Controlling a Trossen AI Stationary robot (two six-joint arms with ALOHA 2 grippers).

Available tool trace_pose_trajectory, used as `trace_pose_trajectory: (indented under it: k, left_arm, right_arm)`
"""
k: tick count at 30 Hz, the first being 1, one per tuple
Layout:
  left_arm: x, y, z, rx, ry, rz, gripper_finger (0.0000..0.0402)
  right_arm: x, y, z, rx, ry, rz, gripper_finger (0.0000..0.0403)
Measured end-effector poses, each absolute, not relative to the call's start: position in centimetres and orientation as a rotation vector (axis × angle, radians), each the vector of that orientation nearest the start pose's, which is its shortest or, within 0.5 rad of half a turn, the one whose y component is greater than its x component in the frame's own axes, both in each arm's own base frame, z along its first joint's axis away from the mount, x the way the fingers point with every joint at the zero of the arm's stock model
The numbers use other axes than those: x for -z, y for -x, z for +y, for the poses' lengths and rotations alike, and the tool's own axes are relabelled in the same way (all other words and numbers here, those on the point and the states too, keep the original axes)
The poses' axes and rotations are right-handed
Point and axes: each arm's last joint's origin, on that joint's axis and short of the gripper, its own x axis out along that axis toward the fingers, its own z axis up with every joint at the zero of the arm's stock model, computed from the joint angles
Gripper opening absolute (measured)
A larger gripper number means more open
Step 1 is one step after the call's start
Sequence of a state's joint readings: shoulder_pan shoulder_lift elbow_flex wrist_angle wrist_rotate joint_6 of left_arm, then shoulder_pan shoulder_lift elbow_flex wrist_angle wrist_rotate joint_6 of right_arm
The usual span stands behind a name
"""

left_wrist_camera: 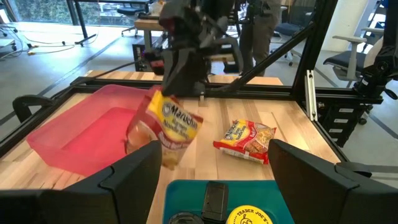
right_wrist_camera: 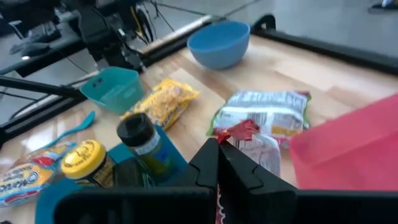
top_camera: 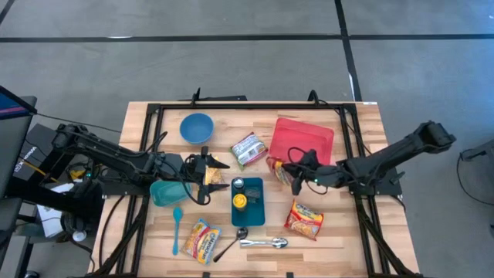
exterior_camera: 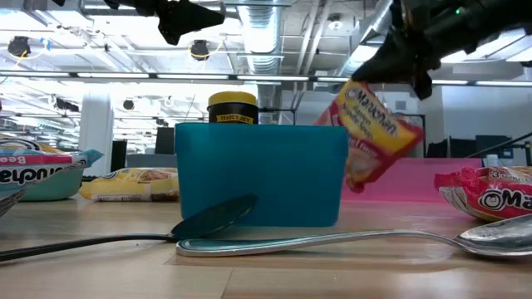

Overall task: Pick & Place Food Item
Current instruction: Put the red noodle pack into the red bin

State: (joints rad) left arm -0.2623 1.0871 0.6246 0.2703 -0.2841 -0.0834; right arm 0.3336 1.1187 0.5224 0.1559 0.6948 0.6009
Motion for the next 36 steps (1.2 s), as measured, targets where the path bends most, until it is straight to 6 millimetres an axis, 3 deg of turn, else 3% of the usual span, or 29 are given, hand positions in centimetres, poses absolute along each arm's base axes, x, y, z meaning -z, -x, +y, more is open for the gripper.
trace_pose_trajectory:
  k: [19,28,36]
  left_arm:
    - [-26.3,-23.1,-5.4,-0.03,0.031,0.184,0.029]
    - [-26.3,-23.1,-5.4,-0.03,0.031,0.184,0.029]
    - [-26.3,-23.1,-5.4,-0.03,0.031,0.184,0.029]
  right_arm:
    - [-27.0,-17.6,1.8,0.564,-0.271,0.041,0.0]
    - [-26.6,-16.7,-0.7,0.716,-0.333,0.062,0.0]
    - [-25.2,-17.5,-2.4,0.823,-0.426,0.104,0.0]
